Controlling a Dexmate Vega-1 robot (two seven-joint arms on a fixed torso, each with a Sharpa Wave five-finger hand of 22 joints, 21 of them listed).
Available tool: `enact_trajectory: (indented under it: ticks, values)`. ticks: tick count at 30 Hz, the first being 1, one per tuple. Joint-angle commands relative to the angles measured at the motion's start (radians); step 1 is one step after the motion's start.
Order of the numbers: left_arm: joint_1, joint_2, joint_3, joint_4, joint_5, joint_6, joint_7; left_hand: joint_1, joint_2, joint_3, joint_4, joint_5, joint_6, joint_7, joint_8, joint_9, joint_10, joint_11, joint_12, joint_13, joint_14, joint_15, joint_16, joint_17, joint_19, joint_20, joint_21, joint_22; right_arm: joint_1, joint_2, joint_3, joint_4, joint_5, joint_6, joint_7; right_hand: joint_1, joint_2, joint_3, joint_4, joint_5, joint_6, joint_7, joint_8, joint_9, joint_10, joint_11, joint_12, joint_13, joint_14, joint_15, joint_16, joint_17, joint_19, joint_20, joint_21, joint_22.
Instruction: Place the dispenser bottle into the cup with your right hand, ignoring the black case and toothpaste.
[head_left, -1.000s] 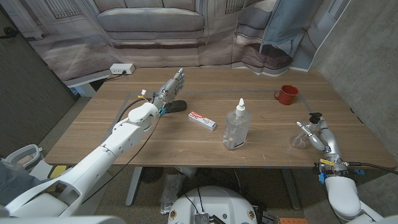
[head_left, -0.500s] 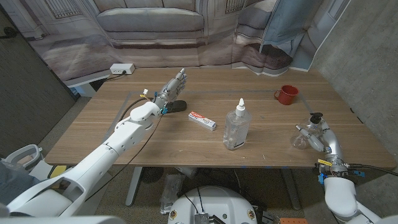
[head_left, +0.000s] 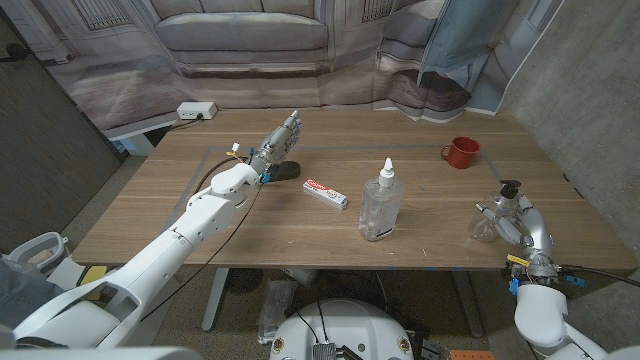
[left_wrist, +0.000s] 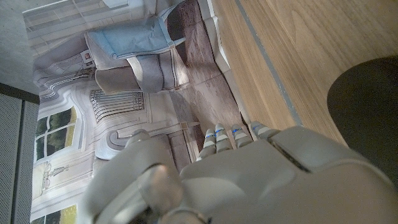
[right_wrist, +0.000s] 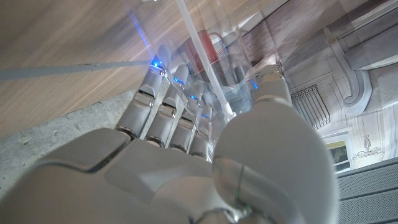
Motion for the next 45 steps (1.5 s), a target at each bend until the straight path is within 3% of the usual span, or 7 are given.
enact_trajectory:
  ticks: [1, 11, 21, 45]
  values:
    - [0.004, 0.004, -0.008, 0.002, -0.005, -0.006, -0.002, 0.002, 0.006, -0.004, 0.002, -0.003, 0.009, 0.001, 0.006, 0.006, 0.004, -0.002, 0.007, 0.004, -0.004, -0.002, -0.001, 0.002, -0.006, 0.001, 0.0, 0.001, 0.012, -0.001, -0.015, -0.002, -0.008, -0.003, -0.033, 0.056, 0.064, 0.012, 0.016, -0.007, 0.071, -0.039, 0.018, 0.009, 0.026, -0.007, 0.012, 0.004, 0.025, -0.11, 0.004, 0.008, 0.092, -0.121, 0.015, 0.001]
    - [0.007, 0.008, -0.015, 0.004, -0.01, -0.017, -0.009, 0.002, 0.007, -0.006, 0.002, -0.003, 0.011, 0.001, 0.006, 0.006, 0.005, -0.005, 0.007, 0.004, -0.003, -0.003, 0.0, 0.002, -0.006, 0.0, 0.001, 0.001, 0.021, 0.004, -0.024, 0.0, -0.024, 0.014, -0.065, 0.065, 0.076, 0.015, 0.018, -0.022, 0.132, -0.045, 0.047, 0.019, 0.042, -0.007, 0.016, 0.004, 0.045, -0.122, 0.002, 0.014, 0.094, -0.128, 0.022, 0.001]
    - [-0.009, 0.007, -0.013, 0.024, -0.013, -0.017, -0.028, 0.003, 0.008, -0.007, 0.002, -0.003, 0.011, 0.0, 0.006, 0.006, 0.005, -0.006, 0.007, 0.004, -0.002, -0.004, 0.0, 0.002, -0.006, 0.001, 0.001, 0.002, 0.029, 0.006, -0.031, -0.012, -0.041, 0.005, -0.081, 0.066, 0.078, 0.013, 0.021, -0.032, 0.153, -0.051, 0.06, 0.025, 0.055, -0.013, 0.016, -0.001, 0.047, -0.133, -0.004, 0.016, 0.106, -0.135, 0.03, 0.0]
    - [0.012, 0.031, -0.033, 0.012, -0.03, -0.012, -0.028, 0.005, 0.012, -0.011, 0.002, -0.003, 0.011, 0.001, 0.005, 0.006, 0.007, -0.005, 0.007, 0.005, -0.004, -0.003, 0.0, 0.002, -0.008, 0.0, 0.002, 0.002, 0.078, -0.055, -0.031, -0.087, -0.052, -0.071, 0.009, 0.063, 0.099, 0.015, 0.031, -0.057, 0.19, -0.033, 0.084, 0.04, 0.058, 0.009, 0.003, -0.015, 0.057, -0.135, -0.012, 0.027, 0.091, -0.16, 0.029, -0.004]
